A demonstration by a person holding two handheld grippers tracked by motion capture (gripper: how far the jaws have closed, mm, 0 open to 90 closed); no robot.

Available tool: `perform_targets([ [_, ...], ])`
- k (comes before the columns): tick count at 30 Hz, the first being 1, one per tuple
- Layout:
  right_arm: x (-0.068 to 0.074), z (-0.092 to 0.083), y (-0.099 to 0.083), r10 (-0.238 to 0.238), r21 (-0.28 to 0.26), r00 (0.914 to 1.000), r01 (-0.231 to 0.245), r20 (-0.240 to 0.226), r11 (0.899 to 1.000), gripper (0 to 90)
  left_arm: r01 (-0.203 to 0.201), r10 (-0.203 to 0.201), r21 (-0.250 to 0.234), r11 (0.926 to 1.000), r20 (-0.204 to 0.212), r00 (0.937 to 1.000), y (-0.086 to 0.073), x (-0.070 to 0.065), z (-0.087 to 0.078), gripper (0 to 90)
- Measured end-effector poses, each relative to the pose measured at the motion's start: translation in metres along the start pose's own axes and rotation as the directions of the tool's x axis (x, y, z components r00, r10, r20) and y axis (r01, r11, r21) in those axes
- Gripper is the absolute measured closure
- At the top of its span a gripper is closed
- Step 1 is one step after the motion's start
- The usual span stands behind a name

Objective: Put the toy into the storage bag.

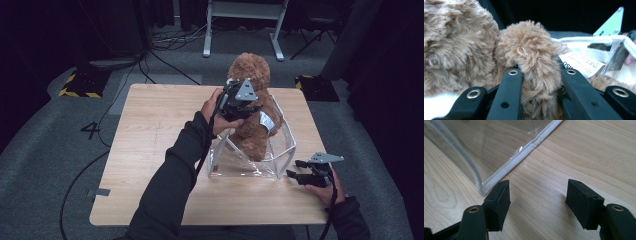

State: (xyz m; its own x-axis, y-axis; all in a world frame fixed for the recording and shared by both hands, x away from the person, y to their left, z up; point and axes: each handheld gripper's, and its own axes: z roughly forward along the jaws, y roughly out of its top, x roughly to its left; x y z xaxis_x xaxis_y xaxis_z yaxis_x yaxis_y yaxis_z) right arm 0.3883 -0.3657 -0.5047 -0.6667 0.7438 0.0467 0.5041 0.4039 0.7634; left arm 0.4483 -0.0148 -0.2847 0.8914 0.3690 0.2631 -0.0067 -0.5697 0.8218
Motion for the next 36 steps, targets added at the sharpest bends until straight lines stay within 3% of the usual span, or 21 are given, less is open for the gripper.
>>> perform_targets([
  [12, 0.000, 0.000, 0.000, 0.000, 0.000, 1.0000, 0.000, 0.001, 1.000, 36.0, -0.051, 0.049, 0.107, 0.9929, 0.019, 0.9986, -0.004, -0.007, 0.016, 78.2],
  [17, 0.000, 0.000, 0.000, -0.001, 0.001, 1.0000, 0.001, 0.001, 1.000, 36.0, -0.072, 0.071, 0.165, 0.9836, 0.010, 0.9974, -0.005, -0.007, 0.025, 78.1],
  [36, 0.000, 0.000, 0.000, -0.002, 0.001, 1.0000, 0.002, 0.004, 1.000, 36.2, -0.068, 0.058, 0.214, 0.9745, 0.050, 0.9970, -0.014, -0.008, 0.032, 76.5],
])
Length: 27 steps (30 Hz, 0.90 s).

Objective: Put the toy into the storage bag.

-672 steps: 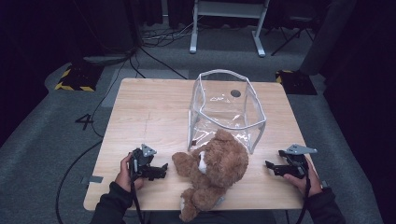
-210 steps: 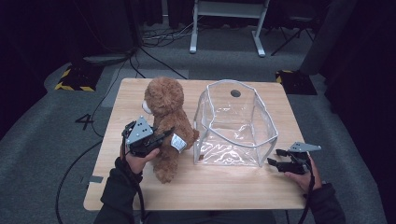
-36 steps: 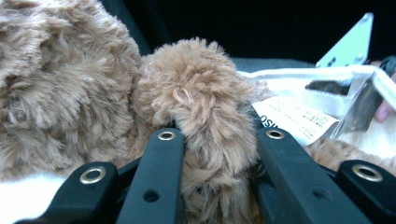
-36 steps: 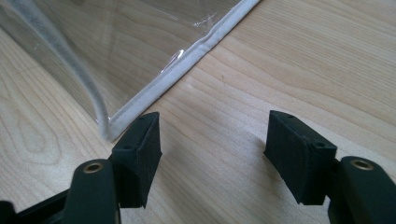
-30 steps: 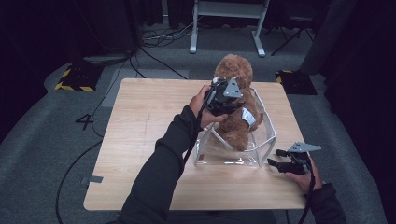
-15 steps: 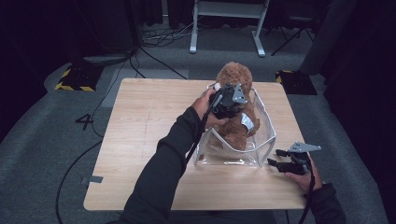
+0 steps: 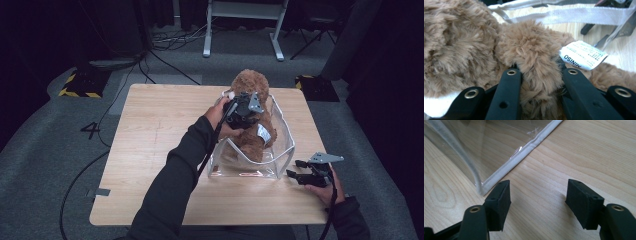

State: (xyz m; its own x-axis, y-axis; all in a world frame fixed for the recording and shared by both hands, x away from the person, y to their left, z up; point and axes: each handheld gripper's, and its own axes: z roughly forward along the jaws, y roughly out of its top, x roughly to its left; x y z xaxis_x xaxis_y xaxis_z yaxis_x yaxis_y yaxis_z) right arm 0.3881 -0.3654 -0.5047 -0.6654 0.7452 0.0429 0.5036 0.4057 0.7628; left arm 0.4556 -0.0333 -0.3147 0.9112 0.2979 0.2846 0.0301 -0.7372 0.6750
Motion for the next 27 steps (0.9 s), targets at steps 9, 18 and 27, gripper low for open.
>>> perform_targets([
  [9, 0.0000, 0.0000, 0.0000, 0.000, 0.000, 1.0000, 0.000, 0.001, 1.000, 36.2, -0.005, 0.004, 0.028, 0.9996, 0.037, 0.9993, -0.0041, -0.0023, 0.0003, 75.3],
  [18, 0.0001, 0.0000, 0.0000, 0.001, 0.000, 1.0000, -0.001, 0.001, 1.000, 36.2, -0.031, 0.027, 0.057, 0.9979, 0.059, 0.9979, -0.0070, -0.0039, 0.0004, 74.4],
  [27, 0.0001, 0.0000, 0.0000, 0.001, 0.000, 1.0000, -0.001, 0.001, 1.000, 36.2, -0.023, 0.019, 0.072, 0.9971, 0.052, 0.9985, -0.0068, -0.0041, 0.0014, 68.0],
])
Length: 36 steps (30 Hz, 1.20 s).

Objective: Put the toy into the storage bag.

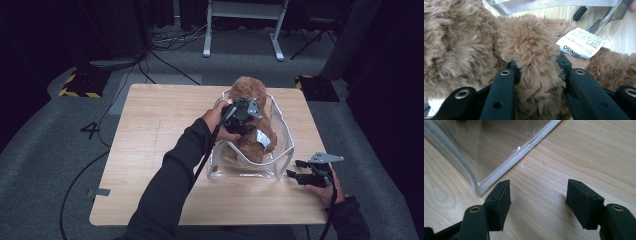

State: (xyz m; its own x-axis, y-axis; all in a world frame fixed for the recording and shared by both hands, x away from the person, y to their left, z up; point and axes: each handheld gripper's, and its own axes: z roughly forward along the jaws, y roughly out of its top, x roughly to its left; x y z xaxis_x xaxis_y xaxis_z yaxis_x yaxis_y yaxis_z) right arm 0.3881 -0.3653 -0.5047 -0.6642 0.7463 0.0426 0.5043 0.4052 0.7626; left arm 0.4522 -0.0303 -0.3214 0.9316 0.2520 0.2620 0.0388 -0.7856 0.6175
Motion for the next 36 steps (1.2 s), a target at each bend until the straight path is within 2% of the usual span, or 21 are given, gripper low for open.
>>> perform_targets([
  [7, -0.0001, 0.0001, 0.0000, -0.001, 0.000, 1.0000, 0.001, 0.000, 1.000, 36.3, 0.031, -0.031, 0.004, 0.9995, 0.006, 0.9995, -0.0013, 0.0026, 0.0003, 53.0],
  [16, 0.0001, 0.0001, 0.0000, 0.001, -0.001, 1.0000, -0.001, 0.000, 1.000, 36.4, 0.009, -0.010, 0.013, 0.9999, 0.038, 0.9992, -0.0007, -0.0006, 0.0010, 55.6],
  [23, 0.0001, 0.0001, 0.0000, 0.001, -0.001, 1.0000, -0.001, 0.000, 1.000, 36.4, 0.016, -0.016, 0.009, 0.9998, 0.034, 0.9993, -0.0019, 0.0002, 0.0009, 54.7],
  [36, 0.0002, 0.0001, 0.0000, 0.000, 0.000, 1.0000, 0.000, 0.002, 1.000, 36.4, 0.083, -0.081, -0.053, 0.9951, 0.038, 0.9960, -0.0076, 0.0047, -0.0077, 43.8],
])
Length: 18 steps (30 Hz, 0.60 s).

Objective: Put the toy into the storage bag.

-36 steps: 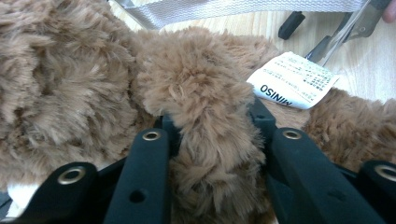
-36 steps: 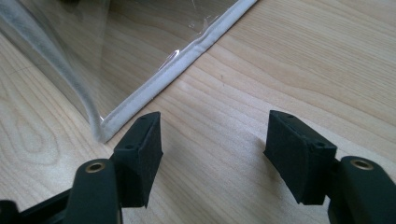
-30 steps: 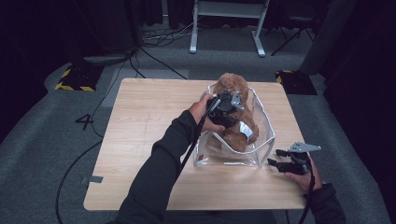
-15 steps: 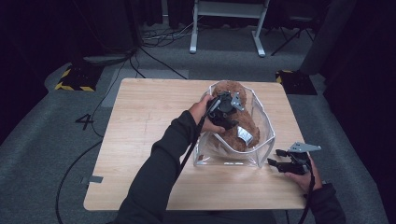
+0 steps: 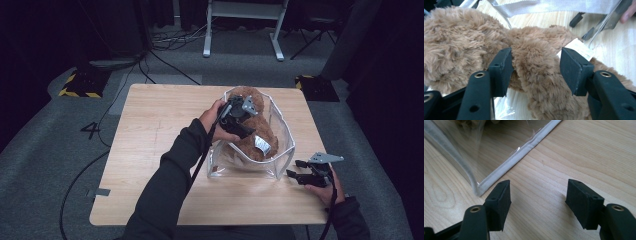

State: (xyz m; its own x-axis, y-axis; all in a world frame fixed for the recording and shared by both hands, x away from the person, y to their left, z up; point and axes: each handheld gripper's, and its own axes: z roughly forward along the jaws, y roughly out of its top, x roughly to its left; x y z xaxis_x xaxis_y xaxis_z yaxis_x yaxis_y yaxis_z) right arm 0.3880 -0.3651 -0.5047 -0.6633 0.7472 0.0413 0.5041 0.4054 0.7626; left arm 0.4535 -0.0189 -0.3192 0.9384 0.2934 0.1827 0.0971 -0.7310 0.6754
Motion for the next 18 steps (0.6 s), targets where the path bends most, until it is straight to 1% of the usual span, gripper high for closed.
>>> perform_targets([
  [1, 0.000, 0.000, 0.000, 0.000, 0.000, 1.0000, 0.000, 0.000, 1.000, 36.3, 0.011, -0.011, -0.003, 0.9999, -0.005, 0.9999, 0.000, 0.000, -0.001, 42.7],
  [3, 0.000, 0.000, 0.000, 0.000, 0.000, 1.0000, 0.000, 0.000, 1.000, 36.3, 0.022, -0.023, -0.009, 0.9997, -0.039, 0.9990, -0.001, 0.000, -0.001, 37.4],
  [5, 0.000, 0.000, 0.000, 0.000, 0.000, 1.0000, 0.000, 0.000, 1.000, 36.4, 0.040, -0.041, -0.024, 0.9989, -0.051, 0.9978, -0.002, 0.000, -0.003, 32.1],
  [8, 0.000, 0.000, 0.000, -0.001, 0.000, 1.0000, 0.001, 0.001, 1.000, 36.4, 0.068, -0.072, -0.045, 0.9967, -0.079, 0.9943, -0.003, 0.002, -0.005, 25.7],
  [10, 0.000, 0.000, 0.000, -0.001, 0.000, 1.0000, 0.001, 0.001, 1.000, 36.4, 0.085, -0.091, -0.073, 0.9938, -0.084, 0.9923, -0.005, 0.003, -0.009, 23.6],
  [11, 0.000, 0.000, 0.000, -0.001, 0.000, 1.0000, 0.001, 0.001, 1.000, 36.4, 0.099, -0.107, -0.093, 0.9907, -0.085, 0.9906, -0.006, 0.004, -0.011, 22.5],
  [13, 0.000, 0.000, 0.000, -0.001, 0.000, 1.0000, 0.001, 0.001, 1.000, 36.3, 0.103, -0.113, -0.110, 0.9885, -0.081, 0.9903, -0.008, 0.005, -0.015, 20.9],
  [18, 0.000, 0.000, 0.000, 0.000, -0.001, 1.0000, 0.000, 0.002, 1.000, 36.1, 0.125, -0.140, -0.133, 0.9833, -0.117, 0.9831, -0.015, 0.007, -0.025, 19.3],
])
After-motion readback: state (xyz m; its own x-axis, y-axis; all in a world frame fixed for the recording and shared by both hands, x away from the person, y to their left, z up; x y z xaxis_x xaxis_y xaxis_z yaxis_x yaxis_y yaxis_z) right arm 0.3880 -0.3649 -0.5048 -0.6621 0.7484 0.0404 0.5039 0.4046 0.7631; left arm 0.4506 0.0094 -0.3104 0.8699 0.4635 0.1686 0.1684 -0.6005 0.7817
